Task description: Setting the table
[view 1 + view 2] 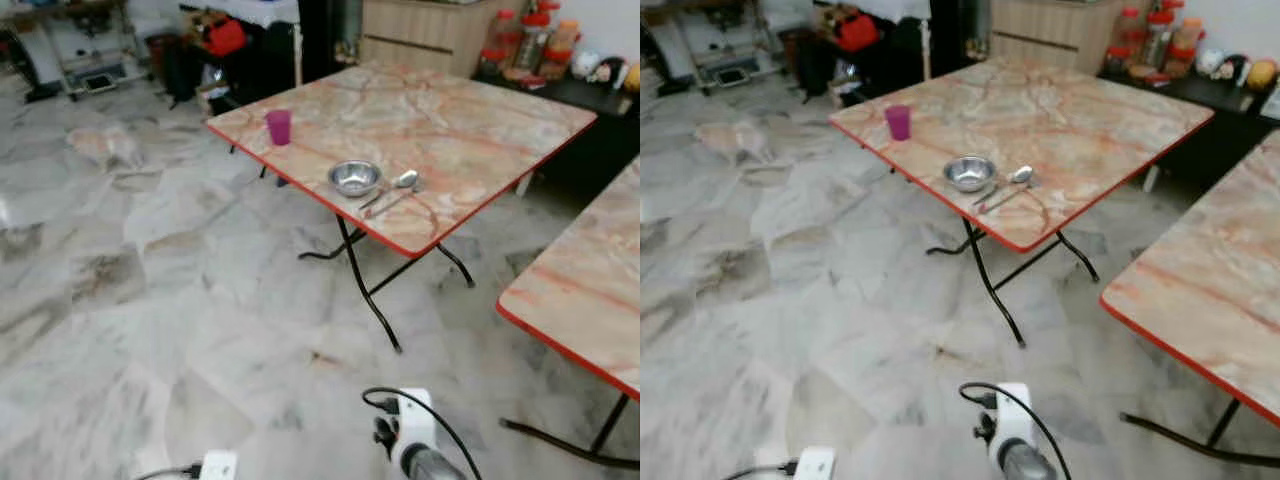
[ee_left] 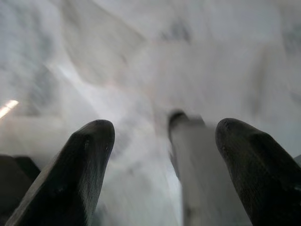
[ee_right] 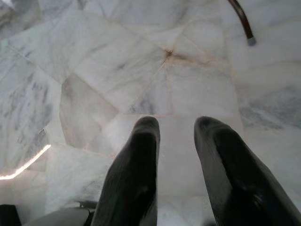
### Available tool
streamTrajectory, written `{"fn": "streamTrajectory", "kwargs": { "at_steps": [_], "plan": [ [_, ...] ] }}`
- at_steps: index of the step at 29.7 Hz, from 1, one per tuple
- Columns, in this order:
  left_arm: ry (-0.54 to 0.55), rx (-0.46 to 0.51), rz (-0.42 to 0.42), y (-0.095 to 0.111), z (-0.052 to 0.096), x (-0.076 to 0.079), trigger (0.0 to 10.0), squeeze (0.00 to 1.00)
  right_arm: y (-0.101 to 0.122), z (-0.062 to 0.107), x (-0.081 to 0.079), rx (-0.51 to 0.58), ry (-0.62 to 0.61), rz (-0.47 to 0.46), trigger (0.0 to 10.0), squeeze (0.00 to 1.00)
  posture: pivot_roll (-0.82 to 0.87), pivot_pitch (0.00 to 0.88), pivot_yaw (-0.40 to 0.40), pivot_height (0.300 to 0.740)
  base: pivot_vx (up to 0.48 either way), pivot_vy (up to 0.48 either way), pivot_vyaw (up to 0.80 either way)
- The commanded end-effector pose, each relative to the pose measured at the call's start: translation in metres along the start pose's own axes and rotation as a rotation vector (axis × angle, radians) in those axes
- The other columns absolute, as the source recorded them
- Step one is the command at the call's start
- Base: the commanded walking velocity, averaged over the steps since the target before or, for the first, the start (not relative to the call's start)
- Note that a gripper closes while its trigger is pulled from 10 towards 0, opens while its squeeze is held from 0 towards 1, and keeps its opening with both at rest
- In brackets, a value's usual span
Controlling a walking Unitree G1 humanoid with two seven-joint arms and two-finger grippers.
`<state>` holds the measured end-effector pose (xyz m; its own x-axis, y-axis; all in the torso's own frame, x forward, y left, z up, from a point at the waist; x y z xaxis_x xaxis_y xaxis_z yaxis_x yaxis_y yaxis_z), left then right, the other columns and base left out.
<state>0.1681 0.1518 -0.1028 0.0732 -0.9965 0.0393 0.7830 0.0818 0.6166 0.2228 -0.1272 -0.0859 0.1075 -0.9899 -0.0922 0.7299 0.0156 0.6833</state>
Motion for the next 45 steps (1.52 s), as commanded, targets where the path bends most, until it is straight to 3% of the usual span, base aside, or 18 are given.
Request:
{"fn": "streamTrajectory", "kwargs": {
  "at_steps": [1, 5, 20, 45],
  "plan": [
    [0.371, 0.261, 0.207, 0.061, 0.003, -0.104, 10.0, 0.00, -0.006, 0.002, 0.006, -0.017, -0.018, -0.016, 10.0, 0.00, 0.09, 0.000, 0.082, 0.740, 0.472, 0.000, 0.00],
    [0.388, 0.254, 0.235, 0.058, 0.004, -0.105, 10.0, 0.00, -0.005, 0.002, 0.004, -0.015, -0.007, 0.001, 10.0, 0.00, 0.10, 0.000, 0.075, 0.740, 0.460, 0.000, 0.00],
    [0.410, 0.230, 0.278, 0.049, 0.004, -0.103, 10.0, 0.00, -0.003, 0.002, 0.008, -0.017, 0.003, 0.024, 10.0, 0.00, 0.11, 0.000, 0.048, 0.740, 0.448, 0.000, 0.80],
    [0.416, 0.224, 0.303, 0.047, 0.003, -0.103, 10.0, 0.00, -0.002, 0.001, 0.008, -0.026, 0.019, 0.031, 10.0, 0.00, 0.11, 0.000, 0.039, 0.740, 0.391, 0.000, 0.00]
  ]
}}
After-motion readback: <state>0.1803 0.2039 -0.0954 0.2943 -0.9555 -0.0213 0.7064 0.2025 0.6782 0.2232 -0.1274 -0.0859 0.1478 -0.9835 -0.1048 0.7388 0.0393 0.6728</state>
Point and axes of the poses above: a point about 5 cm out from each wrist's last joint towards the gripper, its own z axis pointing back from the gripper into the wrist, its own y axis along the axis of the wrist's last joint, x = y × z, the point moved 2 cm from there along -z, pointing out of the wrist towards the gripper, and after that the axes turned 5 degrees about z, right-handed, at the moved point
